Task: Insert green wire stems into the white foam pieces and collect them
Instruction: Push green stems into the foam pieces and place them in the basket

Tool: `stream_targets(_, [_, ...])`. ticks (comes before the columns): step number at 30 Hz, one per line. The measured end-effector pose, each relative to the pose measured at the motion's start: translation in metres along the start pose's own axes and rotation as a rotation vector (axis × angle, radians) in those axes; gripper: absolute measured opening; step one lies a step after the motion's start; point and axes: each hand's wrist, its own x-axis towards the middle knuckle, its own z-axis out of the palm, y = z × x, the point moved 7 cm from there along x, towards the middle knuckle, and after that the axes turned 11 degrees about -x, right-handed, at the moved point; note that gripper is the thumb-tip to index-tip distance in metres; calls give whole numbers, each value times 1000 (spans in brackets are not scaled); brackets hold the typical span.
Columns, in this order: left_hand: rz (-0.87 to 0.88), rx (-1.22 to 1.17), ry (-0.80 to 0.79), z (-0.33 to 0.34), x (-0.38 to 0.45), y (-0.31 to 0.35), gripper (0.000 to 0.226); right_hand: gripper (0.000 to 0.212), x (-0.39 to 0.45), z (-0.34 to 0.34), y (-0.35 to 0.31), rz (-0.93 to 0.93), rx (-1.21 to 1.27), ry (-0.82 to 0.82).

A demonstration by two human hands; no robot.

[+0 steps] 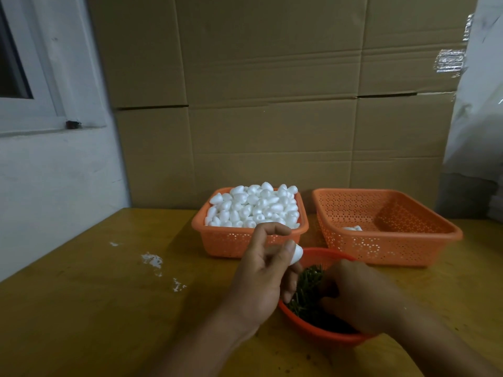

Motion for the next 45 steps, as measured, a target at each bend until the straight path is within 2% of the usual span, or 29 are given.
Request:
stream_targets(2, [-32,-72,18,0,0,0,12,16,2,2,1,2,33,10])
stream_targets(6, [-120,-242,52,-2,-1,-1,18,11,3,1,3,-5,77,57])
stream_targets(10, [-190,-335,34,-3,-2,-4,23,24,2,-5,8,25,114,124])
stream_targets(16, [-256,-413,66,-6,-2,-7,24,24,-12,-28,8,-19,343,443])
stream_targets(18, [-268,-431,69,-7,-2,-6,20,24,-16,-31,6,-56,437,482])
stream_targets(23, [-286,-438,79,-7,-3,-5,25,20,-26,-41,-3,-176,594,507])
stream_targets(28, [-298,-400,88,-6,-4,-6,29,32,-32,-48,-3,-192,915,514])
stream_targets(34, [-322,-372,57,-4,-5,-7,33,14,-39,-50,-13,-296,1099,464])
stream_targets(37, [-327,-372,41,-3,-5,-7,33,11,-40,-46,-13,-306,1226,436])
stream_targets(40, [-332,-379,22,-2,-5,-8,34,10,-37,-40,-13,-267,1256,417])
stream_targets(43, [-334,-368,5,-1,-5,-9,33,23,-36,-38,-13,-220,1263,417])
stream_targets(45, [-332,-364,-6,-1,-6,-8,32,24,-36,-38,-12,-204,1247,430])
